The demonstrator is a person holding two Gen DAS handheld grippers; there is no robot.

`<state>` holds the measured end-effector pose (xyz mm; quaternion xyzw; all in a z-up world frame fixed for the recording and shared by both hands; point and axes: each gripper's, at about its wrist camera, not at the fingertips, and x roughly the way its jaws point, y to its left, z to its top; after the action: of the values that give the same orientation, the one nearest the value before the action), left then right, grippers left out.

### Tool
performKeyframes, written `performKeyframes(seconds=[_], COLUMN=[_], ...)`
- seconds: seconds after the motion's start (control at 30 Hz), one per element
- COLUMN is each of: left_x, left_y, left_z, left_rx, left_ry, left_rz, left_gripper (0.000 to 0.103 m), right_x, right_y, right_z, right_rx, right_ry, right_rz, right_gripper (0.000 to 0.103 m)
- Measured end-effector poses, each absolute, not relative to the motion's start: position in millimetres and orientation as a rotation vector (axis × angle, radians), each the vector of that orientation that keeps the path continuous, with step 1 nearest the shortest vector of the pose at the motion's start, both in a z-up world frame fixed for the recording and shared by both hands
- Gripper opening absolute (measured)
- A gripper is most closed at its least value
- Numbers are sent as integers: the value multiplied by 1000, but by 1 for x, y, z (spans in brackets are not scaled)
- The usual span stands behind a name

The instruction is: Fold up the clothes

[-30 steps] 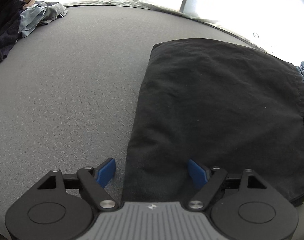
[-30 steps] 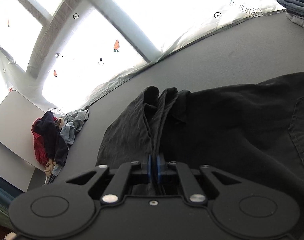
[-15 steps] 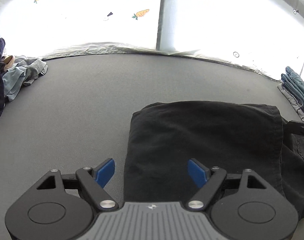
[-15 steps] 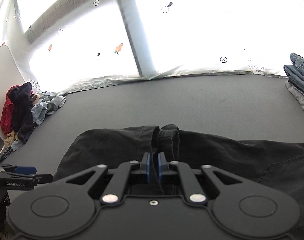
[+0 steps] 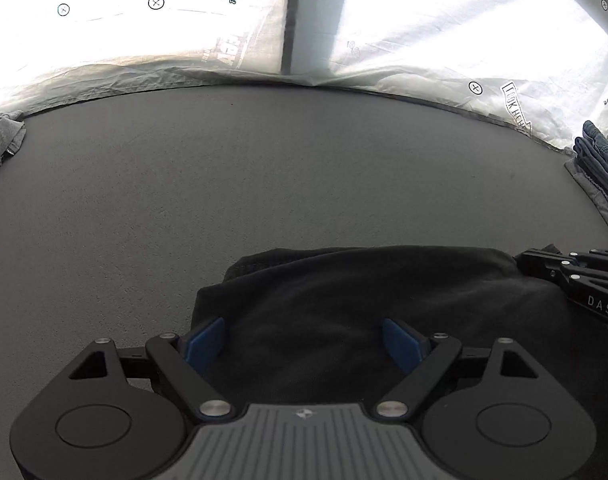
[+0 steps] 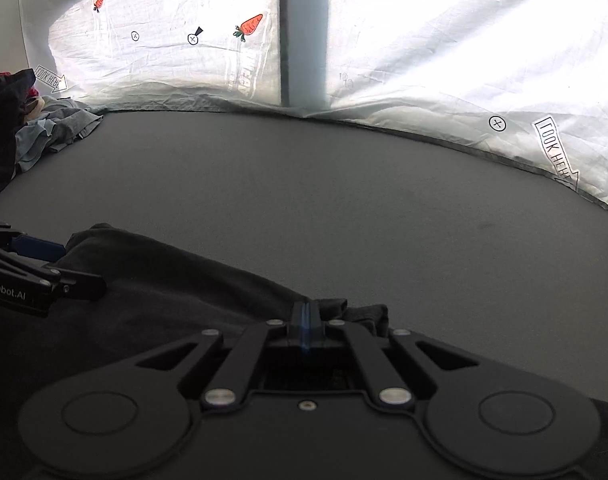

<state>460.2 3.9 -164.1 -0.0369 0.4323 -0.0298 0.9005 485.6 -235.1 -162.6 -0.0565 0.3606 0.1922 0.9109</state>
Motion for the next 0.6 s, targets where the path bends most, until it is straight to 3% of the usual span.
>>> performKeyframes(seconds=[0.27,0.43,0.47,0.5,0.57,0.6], left_x=[457,456,453,448,432,423], left_y=[2,-7,-11,-16,-33,-42], left_z=[-171,-159,-154,-150,-139,-134], left_rx=[-69,-52,-48,-43,-28,-21], left_ry=[860,898,898,892,868,861], left_rz=[-49,-3,2,-2,-54,-81], left_gripper=[103,103,103,103,103,103], right_x=[493,478,469,459,439,427], right_y=[-230,-230,-232,-237,-252,-265], right_z=[-169,-149,-143,-137,-128,-124], right_rx=[-122,-192,-198,-196,-172,-147], right_ry=[731,744,733,721,705,696], right_rz=[417,429,429,420,373,343], right_gripper=[0,2,12,32,62,66])
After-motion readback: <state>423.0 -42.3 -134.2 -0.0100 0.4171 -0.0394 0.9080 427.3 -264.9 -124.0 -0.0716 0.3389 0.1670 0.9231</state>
